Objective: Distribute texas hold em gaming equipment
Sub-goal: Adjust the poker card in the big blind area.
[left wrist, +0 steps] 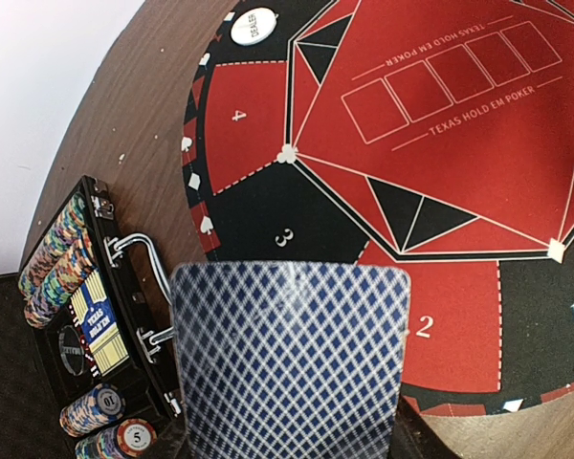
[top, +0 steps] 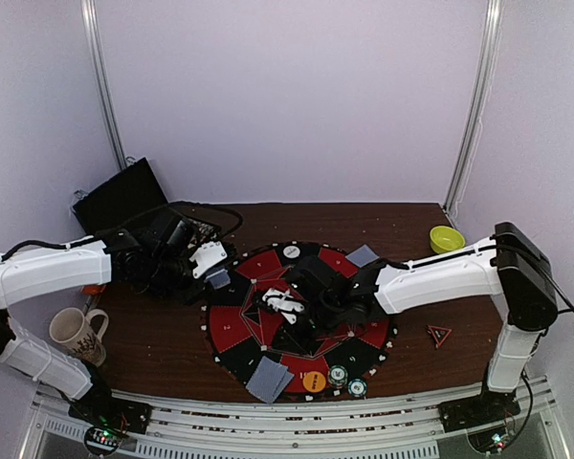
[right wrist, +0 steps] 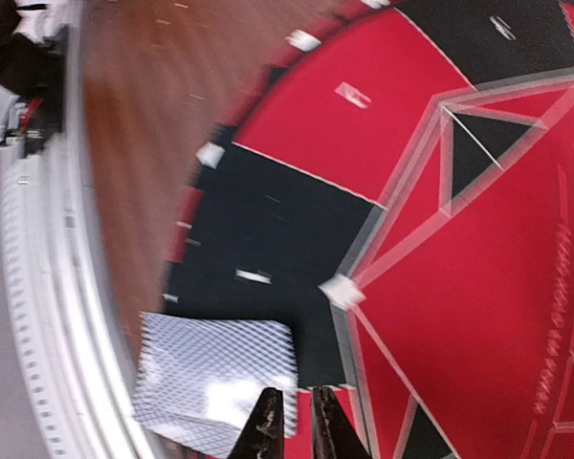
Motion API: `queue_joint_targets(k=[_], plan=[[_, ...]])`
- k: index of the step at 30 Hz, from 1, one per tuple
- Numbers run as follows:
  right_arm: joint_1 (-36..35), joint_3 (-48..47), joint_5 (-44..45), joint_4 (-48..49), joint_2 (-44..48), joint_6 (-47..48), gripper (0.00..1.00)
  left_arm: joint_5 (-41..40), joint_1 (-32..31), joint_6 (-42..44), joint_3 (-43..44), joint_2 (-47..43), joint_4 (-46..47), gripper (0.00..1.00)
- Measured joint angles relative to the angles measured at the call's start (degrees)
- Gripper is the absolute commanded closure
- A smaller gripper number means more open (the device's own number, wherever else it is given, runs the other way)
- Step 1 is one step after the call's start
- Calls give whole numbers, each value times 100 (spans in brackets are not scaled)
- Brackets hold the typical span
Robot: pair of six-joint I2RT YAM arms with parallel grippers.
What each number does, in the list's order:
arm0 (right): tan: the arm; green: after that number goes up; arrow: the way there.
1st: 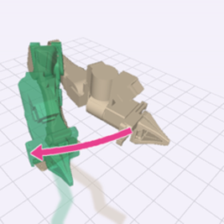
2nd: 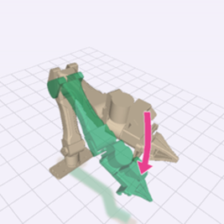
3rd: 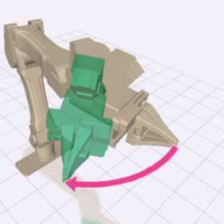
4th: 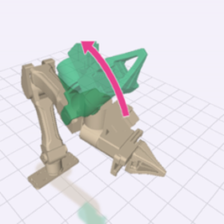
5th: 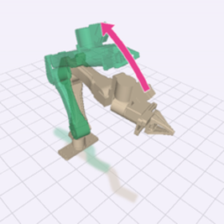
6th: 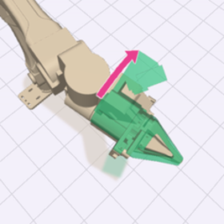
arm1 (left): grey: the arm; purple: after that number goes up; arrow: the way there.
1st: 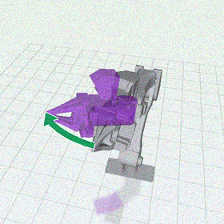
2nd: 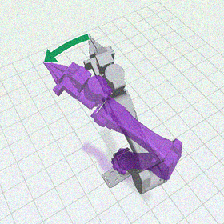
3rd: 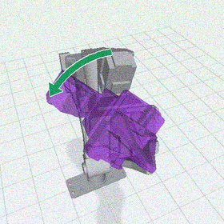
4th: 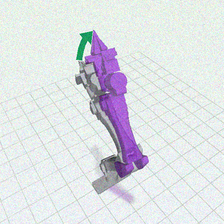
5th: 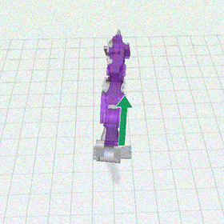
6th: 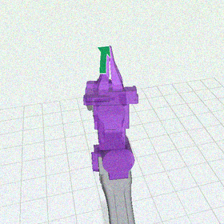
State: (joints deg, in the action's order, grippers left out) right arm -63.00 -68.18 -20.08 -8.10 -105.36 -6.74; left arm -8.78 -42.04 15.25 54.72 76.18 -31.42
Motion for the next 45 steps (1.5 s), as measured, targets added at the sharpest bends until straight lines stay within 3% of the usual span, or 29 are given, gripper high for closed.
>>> queue_joint_targets(k=[9,45], plan=[[-20,299,520,-136,-284,-216,90,2,0,28,0,0,0,48],[-286,337,586,-310,-328,-92,90,4,0,31,0,0,0,48]])
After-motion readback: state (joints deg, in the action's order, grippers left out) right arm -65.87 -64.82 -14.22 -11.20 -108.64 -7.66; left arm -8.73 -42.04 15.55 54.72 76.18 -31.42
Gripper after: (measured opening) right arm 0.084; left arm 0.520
